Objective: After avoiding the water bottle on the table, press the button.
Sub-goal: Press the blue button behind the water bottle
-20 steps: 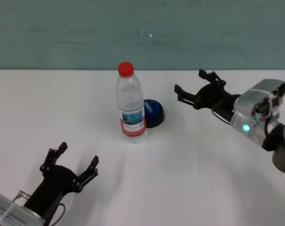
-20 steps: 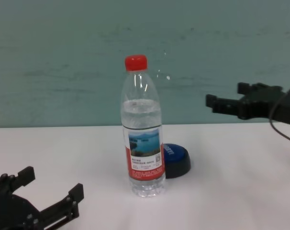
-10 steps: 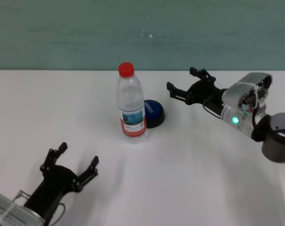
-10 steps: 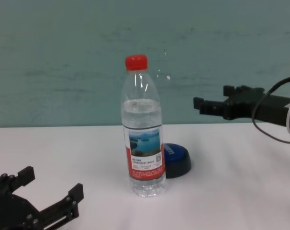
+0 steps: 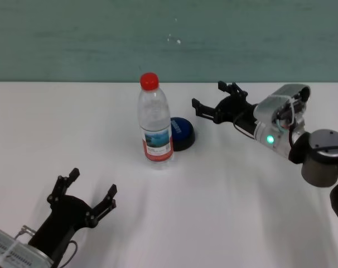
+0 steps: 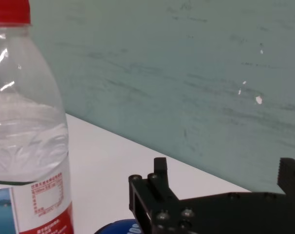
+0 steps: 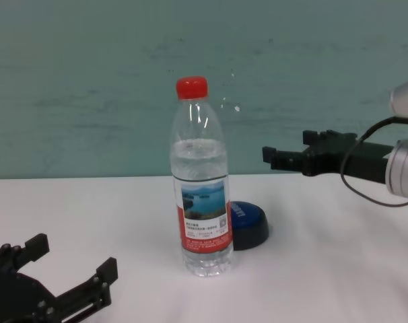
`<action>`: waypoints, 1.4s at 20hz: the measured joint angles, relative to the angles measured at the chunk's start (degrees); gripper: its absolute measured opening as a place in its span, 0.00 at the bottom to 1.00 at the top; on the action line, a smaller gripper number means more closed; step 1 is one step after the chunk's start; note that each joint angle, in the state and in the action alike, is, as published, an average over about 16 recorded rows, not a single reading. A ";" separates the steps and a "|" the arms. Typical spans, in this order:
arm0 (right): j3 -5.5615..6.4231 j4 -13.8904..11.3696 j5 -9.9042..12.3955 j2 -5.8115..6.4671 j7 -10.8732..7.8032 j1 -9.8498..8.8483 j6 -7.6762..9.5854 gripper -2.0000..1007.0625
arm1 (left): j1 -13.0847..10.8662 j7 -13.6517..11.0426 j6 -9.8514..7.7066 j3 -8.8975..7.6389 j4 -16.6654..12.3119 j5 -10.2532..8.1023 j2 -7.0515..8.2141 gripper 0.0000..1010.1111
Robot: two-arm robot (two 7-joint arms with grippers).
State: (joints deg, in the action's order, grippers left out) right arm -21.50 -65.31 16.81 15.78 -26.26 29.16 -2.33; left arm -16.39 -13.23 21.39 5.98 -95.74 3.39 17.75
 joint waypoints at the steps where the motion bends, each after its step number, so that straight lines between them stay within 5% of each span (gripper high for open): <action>1: -0.13 0.58 -0.07 -0.17 -0.09 0.28 -0.12 1.00 | 0.00 0.00 0.00 0.00 0.00 0.00 0.00 0.99; 28: -2.10 13.13 -2.20 -4.39 -2.11 5.27 -3.22 1.00 | 0.00 0.00 0.00 0.00 0.00 0.00 0.00 0.99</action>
State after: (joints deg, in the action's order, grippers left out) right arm -23.59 -52.18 14.61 11.39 -28.37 34.43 -5.55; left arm -16.39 -13.23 21.39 5.98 -95.74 3.39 17.75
